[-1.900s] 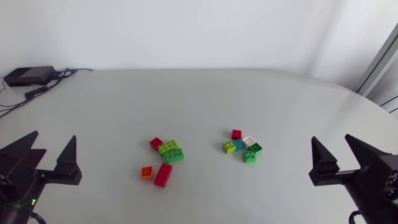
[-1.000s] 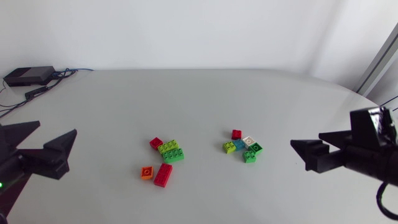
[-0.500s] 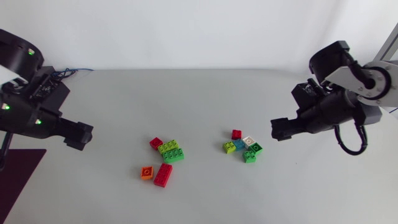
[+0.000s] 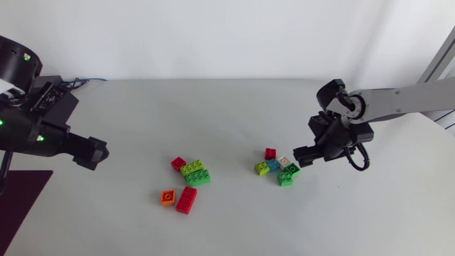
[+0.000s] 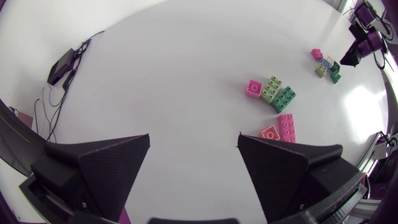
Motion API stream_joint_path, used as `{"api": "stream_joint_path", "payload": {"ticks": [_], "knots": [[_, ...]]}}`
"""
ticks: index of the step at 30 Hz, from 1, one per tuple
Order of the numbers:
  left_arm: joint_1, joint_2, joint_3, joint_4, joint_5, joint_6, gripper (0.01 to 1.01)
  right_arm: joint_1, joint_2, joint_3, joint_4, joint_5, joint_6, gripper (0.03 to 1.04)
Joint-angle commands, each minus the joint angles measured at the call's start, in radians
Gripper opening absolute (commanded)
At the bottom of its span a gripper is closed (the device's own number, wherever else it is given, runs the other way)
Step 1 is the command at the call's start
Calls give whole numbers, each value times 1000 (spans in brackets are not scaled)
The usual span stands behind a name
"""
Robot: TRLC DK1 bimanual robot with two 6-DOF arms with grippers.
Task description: Sort duplo bricks by size, large to the right and small to the left
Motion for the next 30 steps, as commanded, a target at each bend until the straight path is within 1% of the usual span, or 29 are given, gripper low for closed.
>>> {"api": "stream_joint_path", "payload": {"ticks": [1,4,11,16,23,26,30], "knots": [[16,-3,-19,7,12,22,987,4,39,54,11,6,-6,998],[19,-3,-34,19,12,25,987,-2,88,87,6,6,-6,998],[16,-4,-49,26,12,27,987,29,122,80,11,6,-1,998],[14,-9,-68,33,12,28,987,11,142,57,17,9,-8,998],[11,-9,-83,52,15,28,987,-43,136,26,17,8,-40,998],[8,-7,-94,58,19,28,987,-23,122,-12,26,9,-43,998],[7,-9,-100,62,19,27,987,17,122,-22,28,8,-29,998]]}}
